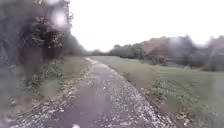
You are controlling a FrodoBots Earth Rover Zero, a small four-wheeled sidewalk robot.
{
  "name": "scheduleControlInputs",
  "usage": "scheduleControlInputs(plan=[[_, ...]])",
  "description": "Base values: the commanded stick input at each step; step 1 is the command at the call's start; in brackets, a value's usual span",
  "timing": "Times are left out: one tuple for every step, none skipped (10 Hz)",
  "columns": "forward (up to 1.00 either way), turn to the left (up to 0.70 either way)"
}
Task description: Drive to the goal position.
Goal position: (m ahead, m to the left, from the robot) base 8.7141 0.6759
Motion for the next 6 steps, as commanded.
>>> scheduleControlInputs(plan=[[1.0,0.0],[1.0,0.0],[1.0,0.0],[1.0,0.0],[1.0,0.0],[1.0,0.0]])
